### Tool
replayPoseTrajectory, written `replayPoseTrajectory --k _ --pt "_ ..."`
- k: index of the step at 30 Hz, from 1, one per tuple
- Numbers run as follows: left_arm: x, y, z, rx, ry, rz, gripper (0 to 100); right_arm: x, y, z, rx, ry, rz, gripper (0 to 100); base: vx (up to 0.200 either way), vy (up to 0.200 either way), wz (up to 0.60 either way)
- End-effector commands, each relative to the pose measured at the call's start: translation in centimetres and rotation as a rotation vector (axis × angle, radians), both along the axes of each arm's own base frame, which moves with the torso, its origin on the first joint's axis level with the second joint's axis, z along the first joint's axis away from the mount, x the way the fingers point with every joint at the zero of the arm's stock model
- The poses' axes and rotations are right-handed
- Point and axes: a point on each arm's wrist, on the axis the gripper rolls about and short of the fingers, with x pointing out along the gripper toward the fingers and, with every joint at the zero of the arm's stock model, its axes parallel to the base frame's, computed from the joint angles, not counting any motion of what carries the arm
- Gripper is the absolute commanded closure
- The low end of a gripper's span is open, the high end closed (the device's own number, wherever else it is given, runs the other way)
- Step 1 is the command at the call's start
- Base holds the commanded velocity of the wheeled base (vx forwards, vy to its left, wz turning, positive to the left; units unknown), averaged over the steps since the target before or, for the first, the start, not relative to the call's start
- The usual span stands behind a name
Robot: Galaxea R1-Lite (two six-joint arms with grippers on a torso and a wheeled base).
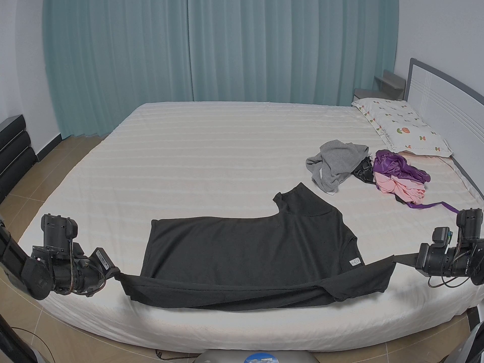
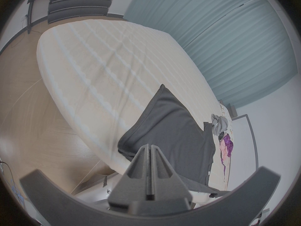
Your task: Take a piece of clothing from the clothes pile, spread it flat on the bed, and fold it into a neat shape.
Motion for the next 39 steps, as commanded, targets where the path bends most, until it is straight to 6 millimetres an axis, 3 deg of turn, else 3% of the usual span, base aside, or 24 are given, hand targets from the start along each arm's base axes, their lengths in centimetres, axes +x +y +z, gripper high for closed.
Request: replayPoseTrajectory --k 1,9,19,28,39 --pt "2.6 0.0 -1.6 -0.017 0.043 0.02 100 2.2 -0.1 -1.2 0.003 0.033 0.01 100 0.0 0.0 0.0" --pt "5.8 0.0 -1.8 -0.021 0.013 0.034 100 5.5 -0.3 -2.6 0.004 0.05 0.02 100 0.0 0.0 0.0" --pt "6.2 0.1 -1.7 -0.019 0.01 0.036 100 8.0 0.4 -3.6 0.002 0.047 0.054 100 0.0 0.0 0.0" --pt "7.5 0.4 -3.2 -0.018 0.046 0.047 100 9.9 0.5 -4.0 0.003 0.043 0.035 100 0.0 0.0 0.0" --pt "9.8 0.3 -5.9 -0.019 0.088 0.043 100 11.6 0.4 -6.1 0.004 0.077 0.035 100 0.0 0.0 0.0"
